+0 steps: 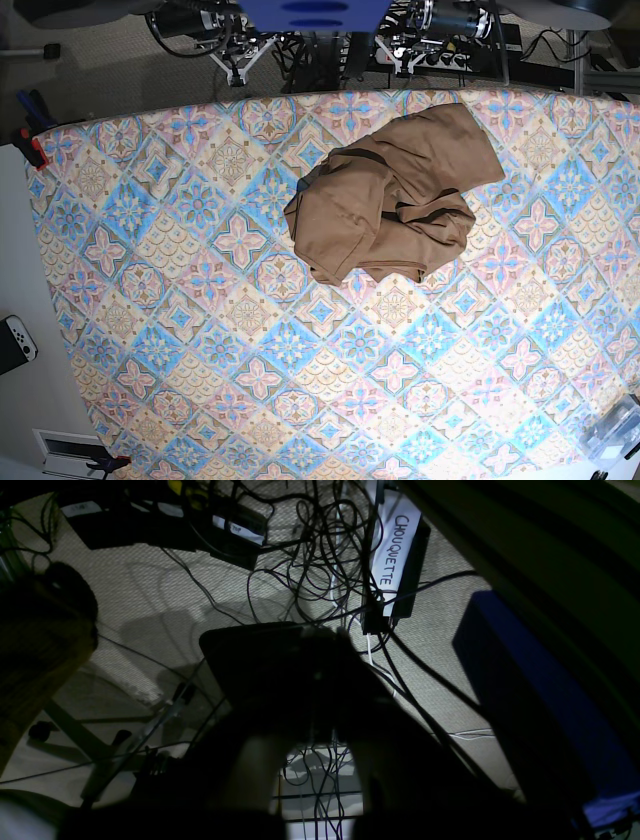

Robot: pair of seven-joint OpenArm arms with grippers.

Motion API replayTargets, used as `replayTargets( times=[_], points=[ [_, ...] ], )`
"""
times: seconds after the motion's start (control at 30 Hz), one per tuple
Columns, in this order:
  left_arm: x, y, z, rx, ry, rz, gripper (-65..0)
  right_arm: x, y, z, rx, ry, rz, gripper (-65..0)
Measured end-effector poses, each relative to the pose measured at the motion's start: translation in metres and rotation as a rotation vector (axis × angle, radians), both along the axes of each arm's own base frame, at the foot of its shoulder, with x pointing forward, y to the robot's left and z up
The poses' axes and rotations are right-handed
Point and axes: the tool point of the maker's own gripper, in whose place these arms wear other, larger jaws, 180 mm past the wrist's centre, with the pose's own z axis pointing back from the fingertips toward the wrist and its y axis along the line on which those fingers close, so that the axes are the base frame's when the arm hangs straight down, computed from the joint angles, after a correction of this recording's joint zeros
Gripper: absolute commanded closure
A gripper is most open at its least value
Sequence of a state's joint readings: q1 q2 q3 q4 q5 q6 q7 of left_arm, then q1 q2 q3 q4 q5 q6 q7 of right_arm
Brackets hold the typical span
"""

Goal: Layout the t-shirt on the table in an organized manner, then fold the t-shirt properly

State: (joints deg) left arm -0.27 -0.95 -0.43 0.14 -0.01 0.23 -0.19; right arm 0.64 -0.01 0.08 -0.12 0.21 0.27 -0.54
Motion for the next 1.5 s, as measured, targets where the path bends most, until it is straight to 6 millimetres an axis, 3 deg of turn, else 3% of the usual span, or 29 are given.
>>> replayTargets(
  times=[0.5, 0.67, 0.77, 0.9, 1.03, 1.13, 1.27, 1.37, 1.43, 1.5],
  points=[
    [-0.002, 0.001, 0.0, 0.001, 0.003, 0.0, 0.0, 0.0, -0.004, 0.0, 0.001, -0.005, -0.004, 0.0],
    [-0.003, 0.022, 0.0, 0.03, -0.058, 0.01, 0.0, 0.007, -0.043, 0.006, -0.059, -0.163, -0.122, 0.0],
    [0.001, 0.044, 0.004, 0.062, -0.223, 0.011, 0.0, -0.02, -0.059, 0.015, -0.099, -0.245, -0.18, 0.0],
    [-0.011, 0.059, 0.023, 0.08, -0.462, -0.003, 0.0, -0.052, -0.058, 0.032, -0.114, -0.361, -0.201, 0.0],
    [-0.016, 0.059, 0.063, 0.074, -0.752, -0.018, 0.0, -0.036, -0.061, 0.057, -0.125, -0.583, -0.2, 0.0],
    [-0.019, 0.057, 0.061, 0.068, -0.737, -0.016, 0.0, -0.028, -0.069, 0.079, -0.144, -0.73, -0.192, 0.0],
    [0.009, 0.049, 0.073, 0.054, -0.856, -0.009, 0.0, -0.045, -0.07, 0.1, -0.156, -0.817, -0.183, 0.0],
    [0.017, 0.044, 0.09, 0.041, -0.943, -0.01, 0.0, -0.065, -0.068, 0.102, -0.155, -0.787, -0.178, 0.0],
    [0.012, 0.046, 0.109, 0.044, -1.002, -0.003, 0.0, -0.066, -0.07, 0.109, -0.156, -0.813, -0.17, 0.0],
    [0.009, 0.045, 0.128, 0.04, -1.044, 0.009, -0.1, -0.055, -0.072, 0.119, -0.155, -0.877, -0.162, 0.0]
  ],
)
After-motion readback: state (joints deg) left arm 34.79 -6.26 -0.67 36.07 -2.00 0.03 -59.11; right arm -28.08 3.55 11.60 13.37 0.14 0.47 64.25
